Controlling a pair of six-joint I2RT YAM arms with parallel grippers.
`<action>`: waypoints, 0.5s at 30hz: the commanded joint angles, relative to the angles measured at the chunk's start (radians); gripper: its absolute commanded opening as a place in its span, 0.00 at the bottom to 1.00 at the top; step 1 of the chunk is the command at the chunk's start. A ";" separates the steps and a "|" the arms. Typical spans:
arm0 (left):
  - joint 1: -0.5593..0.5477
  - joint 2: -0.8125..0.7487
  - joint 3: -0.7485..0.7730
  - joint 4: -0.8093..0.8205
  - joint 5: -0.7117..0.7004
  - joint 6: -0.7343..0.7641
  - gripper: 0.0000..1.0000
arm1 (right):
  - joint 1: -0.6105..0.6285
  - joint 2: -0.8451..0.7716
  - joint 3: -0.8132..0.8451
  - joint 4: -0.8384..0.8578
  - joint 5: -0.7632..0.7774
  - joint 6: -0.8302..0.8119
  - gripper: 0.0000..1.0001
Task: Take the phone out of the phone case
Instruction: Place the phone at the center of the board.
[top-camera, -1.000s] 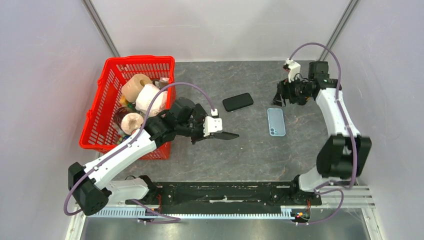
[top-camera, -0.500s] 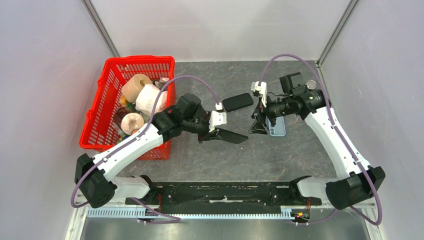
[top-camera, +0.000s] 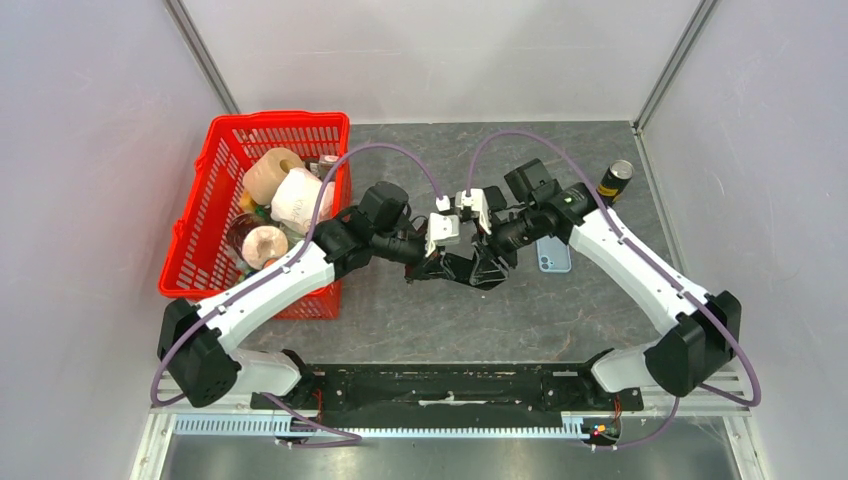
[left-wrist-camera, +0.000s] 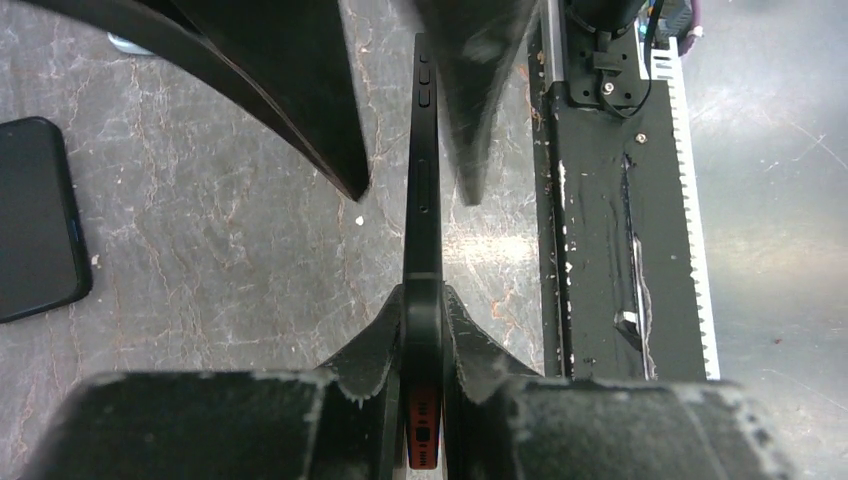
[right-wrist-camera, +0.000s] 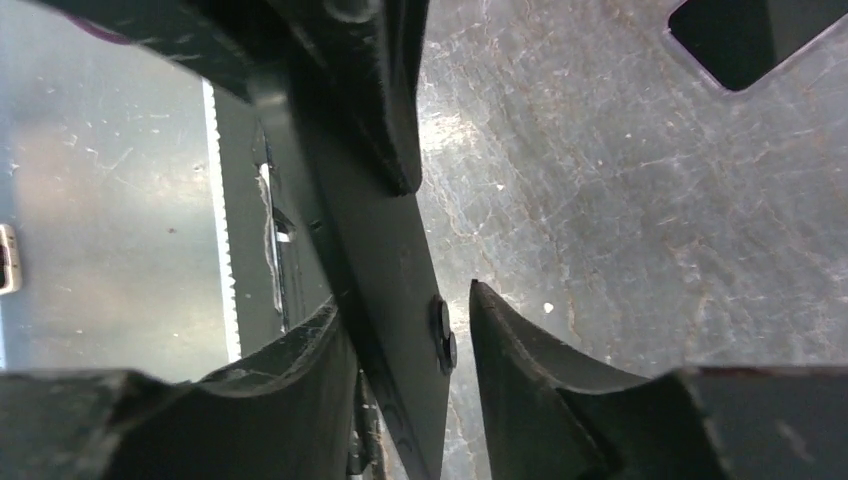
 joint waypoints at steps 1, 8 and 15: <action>0.002 -0.010 0.037 0.098 0.074 -0.044 0.02 | 0.010 0.032 -0.004 0.044 -0.015 0.022 0.38; 0.004 -0.014 0.015 0.119 0.070 -0.050 0.03 | 0.006 0.034 -0.011 0.021 -0.019 0.039 0.00; 0.005 -0.061 -0.016 0.117 -0.104 -0.038 0.63 | -0.184 0.012 -0.083 0.020 -0.033 0.193 0.00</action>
